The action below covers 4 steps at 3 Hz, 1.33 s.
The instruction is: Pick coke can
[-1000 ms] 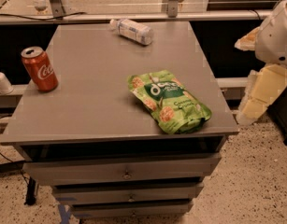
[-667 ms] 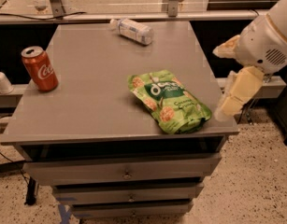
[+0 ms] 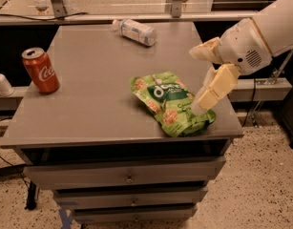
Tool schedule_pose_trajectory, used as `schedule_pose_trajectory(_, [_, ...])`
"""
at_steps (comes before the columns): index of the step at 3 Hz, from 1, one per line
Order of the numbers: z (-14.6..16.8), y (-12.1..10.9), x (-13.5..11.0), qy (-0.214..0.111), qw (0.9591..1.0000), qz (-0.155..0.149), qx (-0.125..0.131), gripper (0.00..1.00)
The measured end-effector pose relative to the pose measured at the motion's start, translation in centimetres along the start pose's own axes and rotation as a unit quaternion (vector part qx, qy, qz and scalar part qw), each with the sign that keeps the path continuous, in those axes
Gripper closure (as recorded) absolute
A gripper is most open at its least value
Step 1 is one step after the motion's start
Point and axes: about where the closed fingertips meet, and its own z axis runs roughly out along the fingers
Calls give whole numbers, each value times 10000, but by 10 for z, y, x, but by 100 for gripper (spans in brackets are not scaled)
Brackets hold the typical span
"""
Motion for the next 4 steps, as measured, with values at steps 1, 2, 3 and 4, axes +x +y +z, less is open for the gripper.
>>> schedule_pose_trajectory(1, [0, 0, 0, 6, 10000, -2, 6, 0])
schedule_pose_trajectory(2, [1, -10, -1, -345, 9994, -45, 4, 0])
schedule_pose_trajectory(3, [27, -39, -31, -977, 9951, -163, -54, 0])
schedule_pose_trajectory(4, [63, -73, -72, -1423, 9892, -341, -90, 0])
